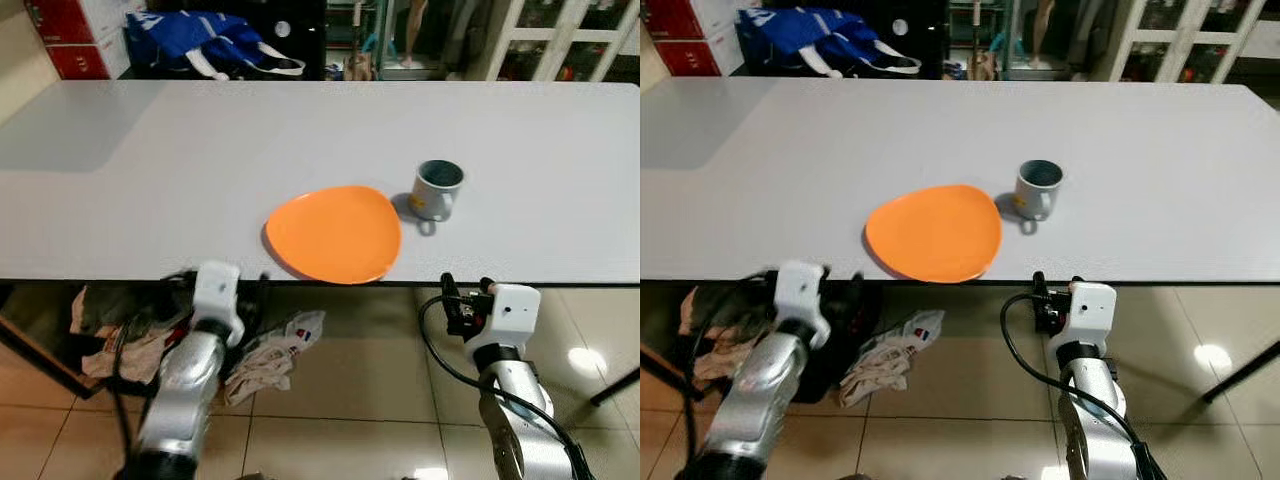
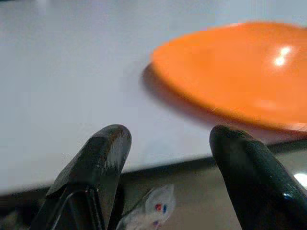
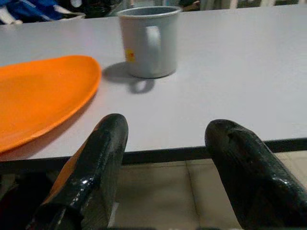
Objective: Setting the table
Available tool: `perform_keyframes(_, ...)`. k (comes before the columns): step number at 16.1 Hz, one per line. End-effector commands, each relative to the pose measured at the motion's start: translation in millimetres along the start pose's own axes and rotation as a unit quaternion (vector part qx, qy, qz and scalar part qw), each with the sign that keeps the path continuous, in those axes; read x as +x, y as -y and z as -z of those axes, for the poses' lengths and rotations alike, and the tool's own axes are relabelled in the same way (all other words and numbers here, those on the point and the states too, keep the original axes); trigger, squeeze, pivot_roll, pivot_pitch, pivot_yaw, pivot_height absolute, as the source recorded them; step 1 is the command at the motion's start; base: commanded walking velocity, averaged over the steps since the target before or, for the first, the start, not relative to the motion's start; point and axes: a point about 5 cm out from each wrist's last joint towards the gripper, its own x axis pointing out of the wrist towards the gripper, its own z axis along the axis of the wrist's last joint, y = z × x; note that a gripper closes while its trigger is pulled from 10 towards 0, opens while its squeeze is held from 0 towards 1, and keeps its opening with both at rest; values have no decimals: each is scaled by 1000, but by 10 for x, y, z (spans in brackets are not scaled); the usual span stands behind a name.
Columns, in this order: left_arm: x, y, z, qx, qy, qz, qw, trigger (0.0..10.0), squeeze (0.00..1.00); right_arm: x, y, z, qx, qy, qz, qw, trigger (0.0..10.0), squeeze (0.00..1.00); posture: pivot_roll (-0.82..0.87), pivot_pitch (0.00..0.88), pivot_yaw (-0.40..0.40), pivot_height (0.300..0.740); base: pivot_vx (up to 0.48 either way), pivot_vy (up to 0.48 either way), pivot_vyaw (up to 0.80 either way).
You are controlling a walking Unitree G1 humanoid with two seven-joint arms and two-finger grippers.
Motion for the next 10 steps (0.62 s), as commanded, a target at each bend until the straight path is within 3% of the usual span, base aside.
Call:
perform_keyframes(1, 6, 26, 9, 2, -7, 0, 1000, 10000, 0, -9, 29, -4, 10, 6, 9, 1000, 10000, 0, -44, 0, 34, 740, 0, 0, 0)
perform_keyframes(3, 50, 47, -49, -5, -1, -1, 1000, 10000, 0, -36, 23, 13, 9, 8, 7, 1000, 10000, 0, -49, 0, 37, 740, 0, 0, 0)
perform_keyframes(10, 126, 33, -105, -5, 0, -14, 1000, 10000, 0, -8, 6, 53, 8, 3, -1, 1000, 10000, 0, -44, 0, 35, 740, 0, 447, 0)
